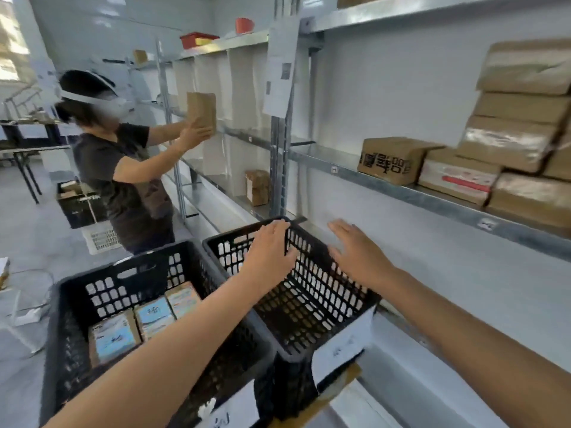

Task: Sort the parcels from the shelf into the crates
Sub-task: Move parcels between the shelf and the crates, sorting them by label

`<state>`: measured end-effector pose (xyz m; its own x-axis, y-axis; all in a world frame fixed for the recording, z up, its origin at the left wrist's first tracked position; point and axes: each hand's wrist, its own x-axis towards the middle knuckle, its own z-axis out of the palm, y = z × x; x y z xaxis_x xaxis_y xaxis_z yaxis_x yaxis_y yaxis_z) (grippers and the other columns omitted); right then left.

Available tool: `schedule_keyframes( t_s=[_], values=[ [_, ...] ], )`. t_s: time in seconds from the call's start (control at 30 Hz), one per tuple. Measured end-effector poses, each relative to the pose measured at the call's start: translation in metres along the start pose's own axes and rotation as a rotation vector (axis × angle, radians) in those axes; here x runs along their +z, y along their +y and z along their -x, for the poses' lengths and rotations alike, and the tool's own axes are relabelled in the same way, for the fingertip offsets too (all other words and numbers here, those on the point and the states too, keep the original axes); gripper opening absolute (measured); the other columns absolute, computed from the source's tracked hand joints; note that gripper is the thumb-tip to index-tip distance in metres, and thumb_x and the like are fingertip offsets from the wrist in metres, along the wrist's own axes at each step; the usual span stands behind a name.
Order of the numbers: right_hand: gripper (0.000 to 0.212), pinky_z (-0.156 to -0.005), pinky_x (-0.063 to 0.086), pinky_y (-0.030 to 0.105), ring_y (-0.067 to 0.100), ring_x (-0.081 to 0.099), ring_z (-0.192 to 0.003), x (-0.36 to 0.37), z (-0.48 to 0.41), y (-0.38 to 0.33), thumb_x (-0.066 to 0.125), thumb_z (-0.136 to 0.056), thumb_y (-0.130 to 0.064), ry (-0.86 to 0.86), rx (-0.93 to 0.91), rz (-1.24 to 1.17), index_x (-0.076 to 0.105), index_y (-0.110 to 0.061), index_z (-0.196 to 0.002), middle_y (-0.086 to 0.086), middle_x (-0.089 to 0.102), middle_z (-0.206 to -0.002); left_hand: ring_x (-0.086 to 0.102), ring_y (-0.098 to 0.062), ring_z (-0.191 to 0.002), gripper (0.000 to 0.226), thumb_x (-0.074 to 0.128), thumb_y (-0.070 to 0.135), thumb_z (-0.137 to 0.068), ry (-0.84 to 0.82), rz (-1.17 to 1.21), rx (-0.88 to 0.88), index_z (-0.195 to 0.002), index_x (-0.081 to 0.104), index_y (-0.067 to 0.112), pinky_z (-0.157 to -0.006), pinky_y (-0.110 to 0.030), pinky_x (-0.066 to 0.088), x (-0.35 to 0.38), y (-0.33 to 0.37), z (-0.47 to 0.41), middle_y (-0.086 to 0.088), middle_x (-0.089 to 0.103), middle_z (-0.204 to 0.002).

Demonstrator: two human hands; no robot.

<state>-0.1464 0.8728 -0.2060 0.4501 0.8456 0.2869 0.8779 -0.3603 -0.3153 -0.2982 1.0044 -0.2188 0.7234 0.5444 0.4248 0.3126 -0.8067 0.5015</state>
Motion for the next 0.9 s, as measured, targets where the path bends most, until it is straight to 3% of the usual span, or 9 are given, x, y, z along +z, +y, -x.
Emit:
schedule_keyframes(
  t_s=[0.1, 0.17, 0.3, 0.5, 0.67, 0.77, 0.9],
  values=[
    [0.056, -0.119, 0.011, 0.031, 0.023, 0.014, -0.151, -0.051, 0.058, 0.054, 0.044, -0.104, -0.031, 0.031, 0.143, 0.058, 0.024, -0.021, -0.156, -0.001, 0.016, -0.165, 0.031, -0.022, -0.141, 0.057, 0.056, 0.022, -0.096, -0.069, 0.015, 0.141, -0.148, 0.037, 0.01, -0.117, -0.029, 0.019, 0.037, 0.076, 0.0, -0.008, 0.04, -0.151],
    [0.057, -0.119, 0.012, 0.032, 0.023, 0.011, -0.152, -0.086, 0.099, 0.083, 0.042, -0.105, -0.034, 0.084, 0.222, 0.083, 0.022, -0.021, -0.157, -0.001, 0.013, -0.165, 0.025, -0.021, -0.145, 0.058, 0.054, 0.022, -0.097, -0.105, 0.051, 0.239, -0.15, 0.034, 0.01, -0.119, -0.03, 0.014, 0.058, 0.127, 0.001, -0.007, 0.034, -0.156],
    [0.058, -0.119, 0.016, 0.031, 0.019, 0.015, -0.151, -0.151, 0.189, 0.126, 0.041, -0.105, -0.035, 0.188, 0.37, 0.148, 0.021, -0.02, -0.157, -0.001, 0.017, -0.165, 0.029, -0.026, -0.144, 0.057, 0.054, 0.02, -0.098, -0.153, 0.107, 0.398, -0.15, 0.035, 0.005, -0.121, -0.034, 0.018, 0.092, 0.229, 0.015, -0.01, 0.035, -0.156],
    [0.057, -0.12, 0.017, 0.031, 0.017, 0.016, -0.15, -0.238, 0.323, 0.164, 0.043, -0.105, -0.031, 0.355, 0.552, 0.216, 0.024, -0.017, -0.156, -0.001, 0.019, -0.164, 0.038, -0.027, -0.135, 0.053, 0.055, 0.021, -0.097, -0.206, 0.259, 0.607, -0.146, 0.039, 0.008, -0.111, -0.035, 0.033, 0.133, 0.37, 0.054, -0.011, 0.044, -0.146],
    [0.057, -0.12, 0.021, 0.037, 0.021, 0.016, -0.15, -0.293, 0.422, 0.179, 0.044, -0.104, -0.028, 0.477, 0.738, 0.275, 0.024, -0.015, -0.156, 0.001, 0.021, -0.163, 0.034, -0.023, -0.14, 0.052, 0.054, 0.021, -0.098, -0.303, 0.366, 0.819, -0.147, 0.04, 0.009, -0.114, -0.033, 0.03, 0.153, 0.474, 0.096, -0.008, 0.04, -0.151],
    [0.053, -0.12, 0.02, 0.034, 0.019, 0.016, -0.15, -0.318, 0.476, 0.185, 0.045, -0.103, -0.025, 0.543, 0.833, 0.322, 0.032, -0.011, -0.152, 0.002, 0.022, -0.163, 0.035, -0.024, -0.141, 0.051, 0.054, 0.019, -0.099, -0.352, 0.42, 0.933, -0.146, 0.04, 0.008, -0.115, -0.035, 0.03, 0.164, 0.532, 0.117, -0.009, 0.04, -0.152],
    [0.055, -0.118, 0.021, 0.034, 0.02, 0.021, -0.149, -0.344, 0.547, 0.185, 0.045, -0.103, -0.028, 0.615, 0.949, 0.388, 0.029, -0.015, -0.154, 0.002, 0.027, -0.161, 0.037, -0.024, -0.137, 0.05, 0.054, 0.022, -0.099, -0.451, 0.481, 1.02, -0.145, 0.04, 0.009, -0.106, -0.028, 0.03, 0.183, 0.601, 0.149, -0.008, 0.042, -0.15]
  ],
)
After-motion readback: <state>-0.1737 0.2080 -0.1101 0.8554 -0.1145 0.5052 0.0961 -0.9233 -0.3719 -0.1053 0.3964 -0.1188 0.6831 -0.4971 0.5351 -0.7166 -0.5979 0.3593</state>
